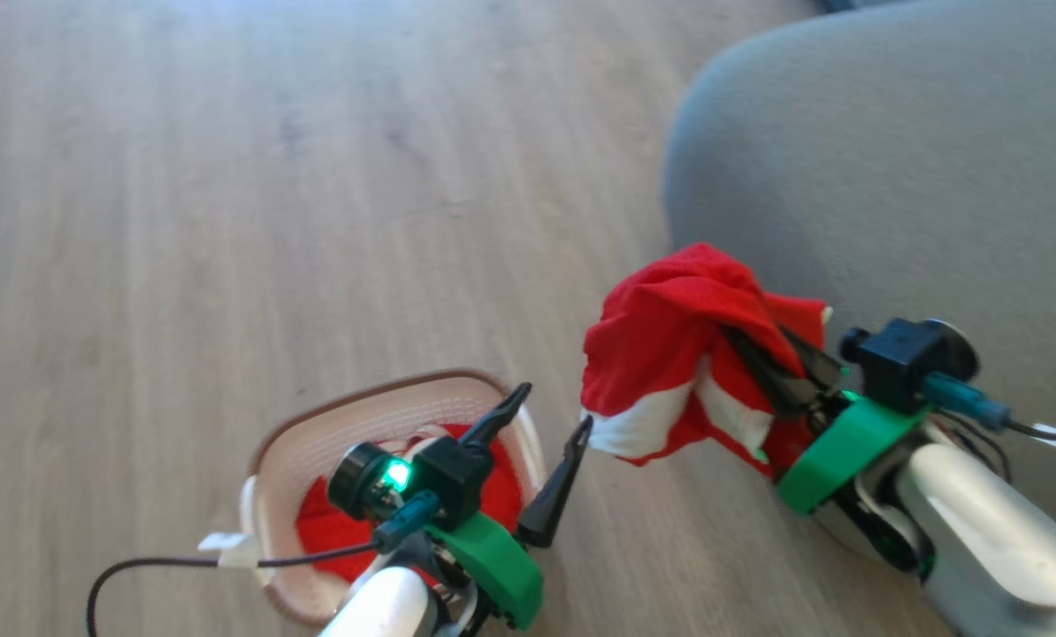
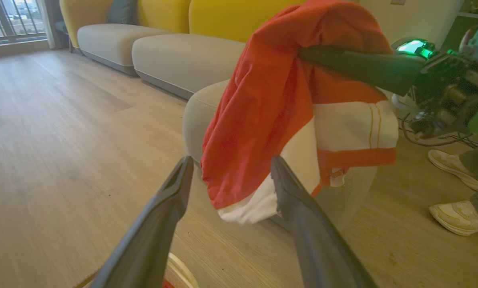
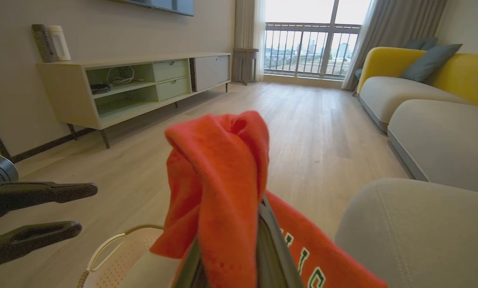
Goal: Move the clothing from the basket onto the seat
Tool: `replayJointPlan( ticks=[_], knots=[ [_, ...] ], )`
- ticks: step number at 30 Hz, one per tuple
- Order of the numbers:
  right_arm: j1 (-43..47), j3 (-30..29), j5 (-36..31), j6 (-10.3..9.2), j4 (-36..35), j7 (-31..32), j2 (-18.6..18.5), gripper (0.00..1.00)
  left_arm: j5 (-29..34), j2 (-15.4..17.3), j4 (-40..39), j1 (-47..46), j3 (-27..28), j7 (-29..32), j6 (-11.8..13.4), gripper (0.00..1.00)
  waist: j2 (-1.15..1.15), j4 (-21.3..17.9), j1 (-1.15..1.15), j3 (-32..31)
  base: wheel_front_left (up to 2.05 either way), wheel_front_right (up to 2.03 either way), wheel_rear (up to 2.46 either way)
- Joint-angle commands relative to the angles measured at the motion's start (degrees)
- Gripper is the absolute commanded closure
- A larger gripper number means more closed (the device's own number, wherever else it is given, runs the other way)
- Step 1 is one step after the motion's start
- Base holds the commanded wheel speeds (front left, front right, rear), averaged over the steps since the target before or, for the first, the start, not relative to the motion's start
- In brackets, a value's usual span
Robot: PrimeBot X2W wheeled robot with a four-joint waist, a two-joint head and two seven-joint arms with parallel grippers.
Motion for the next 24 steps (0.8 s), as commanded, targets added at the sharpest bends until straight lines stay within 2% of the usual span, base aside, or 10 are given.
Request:
replayJointPlan(
  ticks=[1, 10, 24],
  knots=[
    [1.17, -1.19, -0.49, 0.40, -1.98, -0.38, -1.20, 1.00, -0.68, -0.48, -1.15, -2.89, 0.92, -0.81, 0.10, 0.00, 0.00, -4.27, -0.01, 0.39, 0.00, 0.00, 0.00],
    [5.60, -7.64, -1.91, 0.40, -3.28, -0.38, -1.51, 1.00, -2.43, -0.60, 0.28, -4.67, -2.12, -1.71, 1.03, 0.00, 0.00, -9.86, -0.01, 1.67, 0.00, 0.00, 0.00],
    [8.19, -12.27, -3.70, 0.40, -4.45, -0.38, 0.23, 1.00, -3.07, -0.54, 1.04, -5.84, -3.73, -1.83, 1.70, 0.00, 0.00, -10.43, -0.01, 2.52, 0.00, 0.00, 0.00]
  ],
)
